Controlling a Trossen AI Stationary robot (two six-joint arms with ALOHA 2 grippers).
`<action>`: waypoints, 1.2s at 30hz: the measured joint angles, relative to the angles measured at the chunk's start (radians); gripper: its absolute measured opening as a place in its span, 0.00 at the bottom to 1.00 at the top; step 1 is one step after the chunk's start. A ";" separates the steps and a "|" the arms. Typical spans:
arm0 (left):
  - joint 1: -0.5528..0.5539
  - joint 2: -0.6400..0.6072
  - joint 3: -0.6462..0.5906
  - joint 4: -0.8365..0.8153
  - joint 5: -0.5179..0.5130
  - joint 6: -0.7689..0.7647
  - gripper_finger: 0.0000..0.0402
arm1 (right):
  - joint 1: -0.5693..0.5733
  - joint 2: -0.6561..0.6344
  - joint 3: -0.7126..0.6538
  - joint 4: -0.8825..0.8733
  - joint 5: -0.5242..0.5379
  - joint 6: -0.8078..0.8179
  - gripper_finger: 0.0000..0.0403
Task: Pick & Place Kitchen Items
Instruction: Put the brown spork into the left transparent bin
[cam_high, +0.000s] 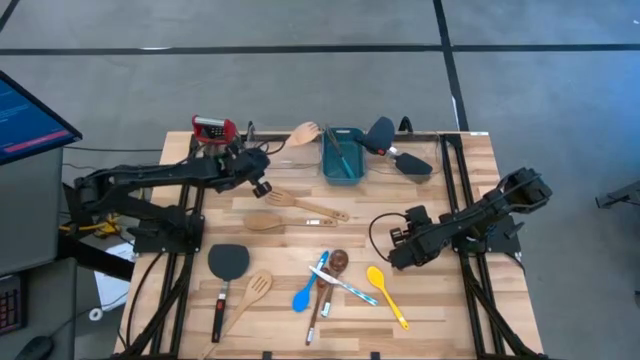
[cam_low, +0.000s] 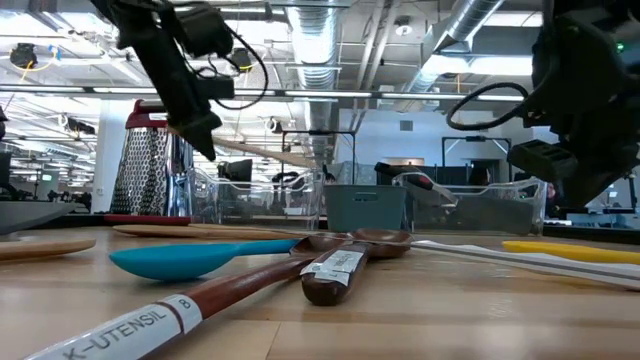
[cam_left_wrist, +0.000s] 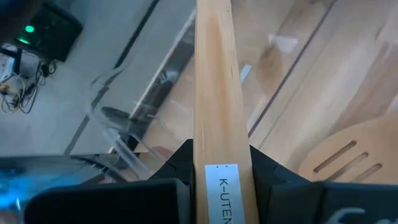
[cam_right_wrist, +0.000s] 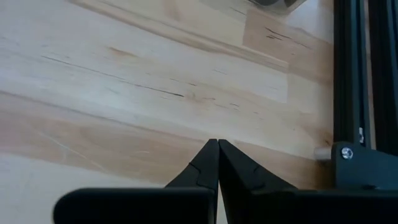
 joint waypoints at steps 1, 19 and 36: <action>0.004 0.020 0.007 -0.004 0.001 0.009 0.13 | -0.004 0.000 0.000 0.003 0.000 -0.011 0.00; 0.011 0.206 0.091 -0.043 -0.001 0.023 0.22 | -0.018 0.000 0.000 0.052 0.004 -0.071 0.00; 0.010 0.152 0.091 -0.043 -0.004 -0.008 0.30 | -0.018 0.000 0.000 0.055 0.004 -0.081 0.00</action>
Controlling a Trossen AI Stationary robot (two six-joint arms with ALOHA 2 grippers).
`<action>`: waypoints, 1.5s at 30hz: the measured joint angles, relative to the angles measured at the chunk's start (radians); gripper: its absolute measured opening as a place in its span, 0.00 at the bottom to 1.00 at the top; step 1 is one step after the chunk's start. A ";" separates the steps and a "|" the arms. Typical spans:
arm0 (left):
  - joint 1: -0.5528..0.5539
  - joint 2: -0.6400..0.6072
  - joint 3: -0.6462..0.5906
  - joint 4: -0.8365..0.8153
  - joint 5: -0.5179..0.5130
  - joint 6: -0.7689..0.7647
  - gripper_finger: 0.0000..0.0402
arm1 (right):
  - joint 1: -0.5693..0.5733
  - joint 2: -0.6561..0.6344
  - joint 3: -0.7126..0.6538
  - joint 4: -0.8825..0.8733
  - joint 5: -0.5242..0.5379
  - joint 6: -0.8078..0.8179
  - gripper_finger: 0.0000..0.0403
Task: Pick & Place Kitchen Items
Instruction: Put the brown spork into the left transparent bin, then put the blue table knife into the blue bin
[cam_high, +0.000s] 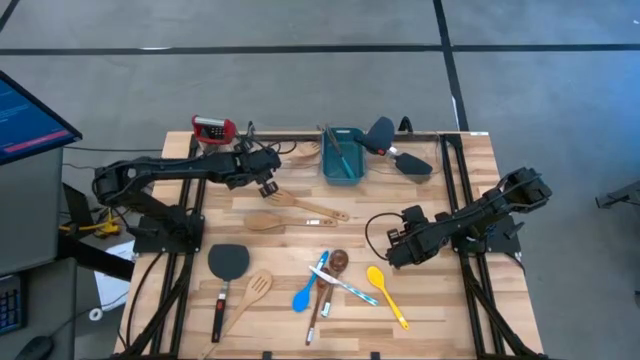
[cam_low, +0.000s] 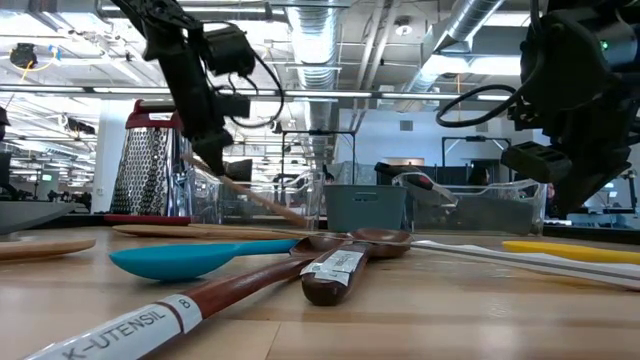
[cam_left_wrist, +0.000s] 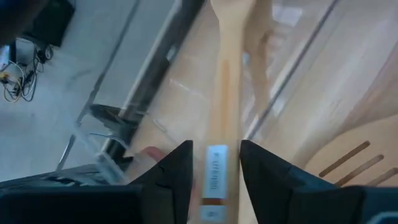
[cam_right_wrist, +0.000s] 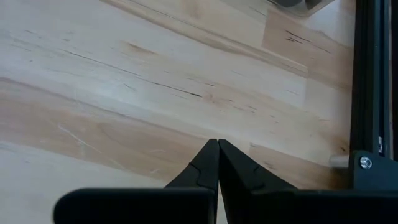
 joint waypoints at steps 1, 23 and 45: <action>-0.004 -0.020 0.000 0.003 0.000 0.000 0.29 | 0.000 0.000 0.000 0.004 0.000 -0.012 0.00; -0.411 -0.463 -0.001 0.029 0.041 -0.157 0.13 | 0.000 0.000 0.000 0.045 0.025 -0.042 0.00; -0.899 -0.286 -0.001 0.350 0.080 -0.227 0.01 | 0.000 0.000 0.000 0.103 0.045 -0.114 0.00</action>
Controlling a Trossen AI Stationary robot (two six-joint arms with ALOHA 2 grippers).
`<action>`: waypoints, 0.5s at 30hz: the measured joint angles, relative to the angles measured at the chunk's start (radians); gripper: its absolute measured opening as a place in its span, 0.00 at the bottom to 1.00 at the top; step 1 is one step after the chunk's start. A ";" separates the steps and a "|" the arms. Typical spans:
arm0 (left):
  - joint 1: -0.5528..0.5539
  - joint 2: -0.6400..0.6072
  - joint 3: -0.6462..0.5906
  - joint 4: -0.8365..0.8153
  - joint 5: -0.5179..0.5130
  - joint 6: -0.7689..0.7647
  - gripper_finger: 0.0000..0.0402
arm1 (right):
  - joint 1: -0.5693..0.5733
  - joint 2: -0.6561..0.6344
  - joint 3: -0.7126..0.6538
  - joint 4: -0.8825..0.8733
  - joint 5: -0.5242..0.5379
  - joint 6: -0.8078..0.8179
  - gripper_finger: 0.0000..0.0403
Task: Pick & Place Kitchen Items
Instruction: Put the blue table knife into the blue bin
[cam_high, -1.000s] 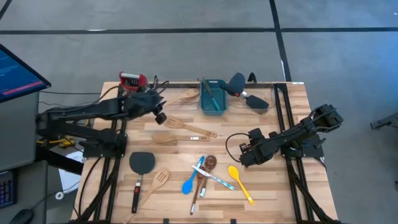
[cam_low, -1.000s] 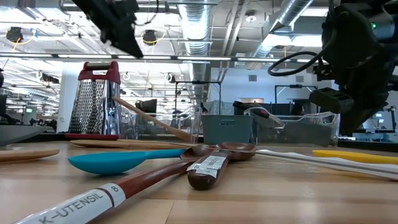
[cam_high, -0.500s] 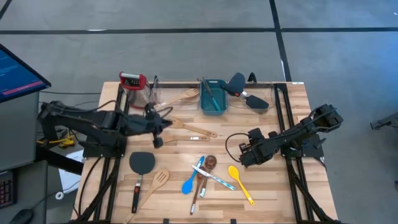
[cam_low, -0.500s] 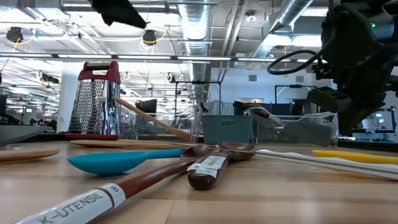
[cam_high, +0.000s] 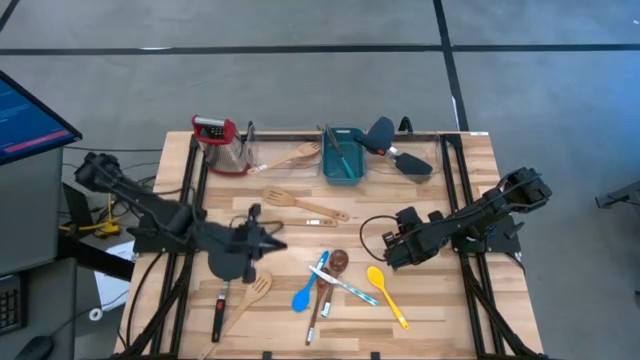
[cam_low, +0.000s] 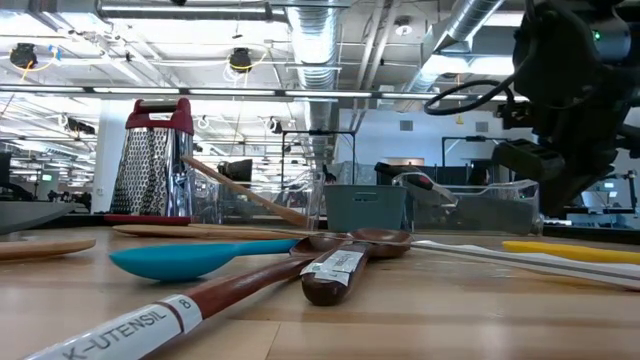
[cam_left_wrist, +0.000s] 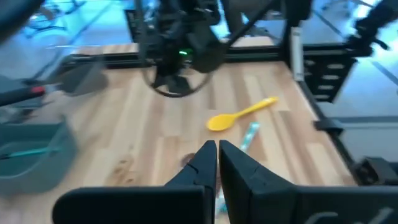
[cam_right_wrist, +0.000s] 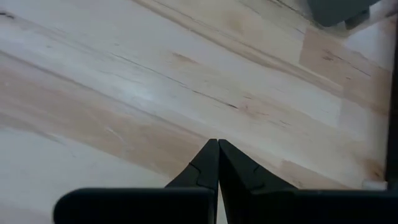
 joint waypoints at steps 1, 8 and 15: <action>-0.013 0.015 0.000 0.015 0.000 0.000 0.01 | 0.000 0.000 0.000 0.006 0.000 -0.004 0.00; -0.053 0.099 0.000 0.058 -0.025 -0.002 0.01 | 0.000 0.000 0.000 0.018 0.000 -0.007 0.00; -0.052 0.165 0.000 0.084 -0.059 -0.037 0.01 | 0.000 0.000 0.000 0.020 0.000 -0.006 0.00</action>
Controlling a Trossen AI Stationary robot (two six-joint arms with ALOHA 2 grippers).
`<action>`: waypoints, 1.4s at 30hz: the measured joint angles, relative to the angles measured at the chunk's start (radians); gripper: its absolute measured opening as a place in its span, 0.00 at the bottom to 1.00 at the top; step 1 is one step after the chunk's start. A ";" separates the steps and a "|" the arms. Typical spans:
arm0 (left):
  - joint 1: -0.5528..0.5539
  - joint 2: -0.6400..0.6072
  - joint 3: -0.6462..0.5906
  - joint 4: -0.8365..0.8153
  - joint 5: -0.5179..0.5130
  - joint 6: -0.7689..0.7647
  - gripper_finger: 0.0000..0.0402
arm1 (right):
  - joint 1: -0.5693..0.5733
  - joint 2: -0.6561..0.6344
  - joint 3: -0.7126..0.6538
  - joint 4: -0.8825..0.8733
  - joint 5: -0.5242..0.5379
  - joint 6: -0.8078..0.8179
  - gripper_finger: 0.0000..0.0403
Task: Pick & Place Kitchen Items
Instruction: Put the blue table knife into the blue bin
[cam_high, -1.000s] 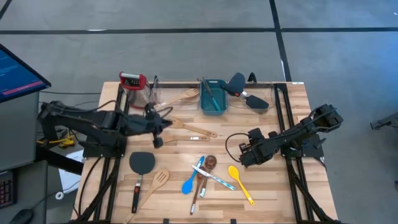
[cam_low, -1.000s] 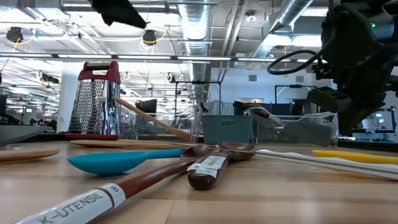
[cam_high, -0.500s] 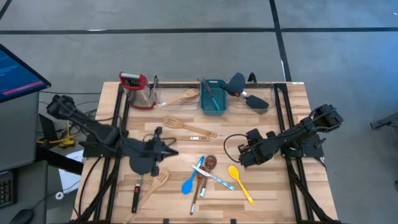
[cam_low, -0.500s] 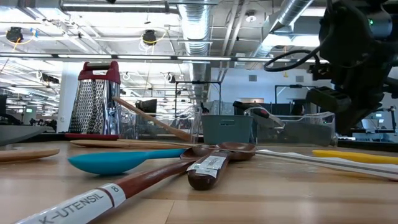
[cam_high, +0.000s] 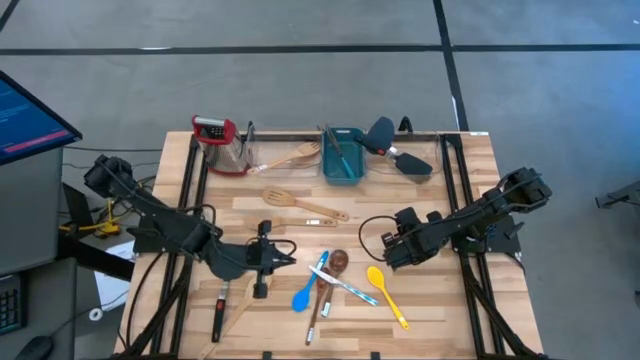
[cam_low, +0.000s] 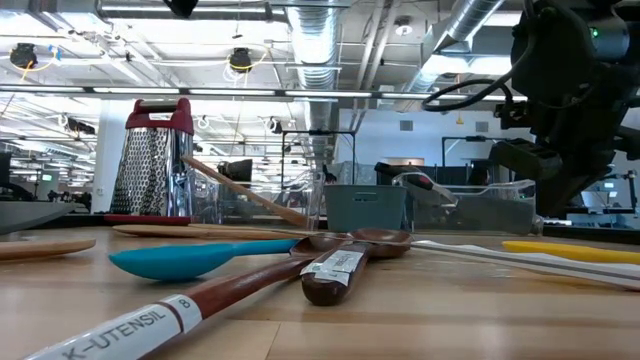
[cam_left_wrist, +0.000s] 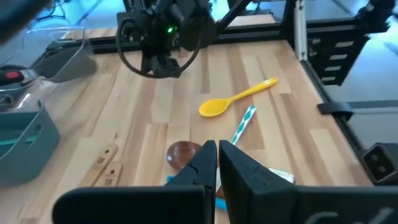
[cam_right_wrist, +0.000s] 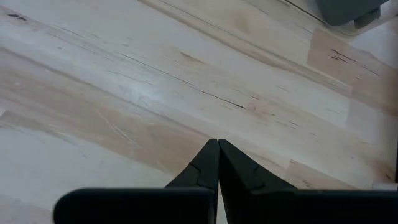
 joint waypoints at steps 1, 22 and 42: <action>0.000 0.010 0.000 0.008 -0.005 0.000 0.01 | 0.000 0.000 0.000 0.000 0.000 0.000 0.00; 0.029 0.044 -0.061 0.039 -0.126 0.011 0.01 | 0.000 0.000 0.000 0.026 0.033 0.000 0.00; 0.029 0.044 -0.113 0.046 -0.126 0.003 0.01 | -0.002 0.000 0.000 0.084 0.081 -0.079 0.00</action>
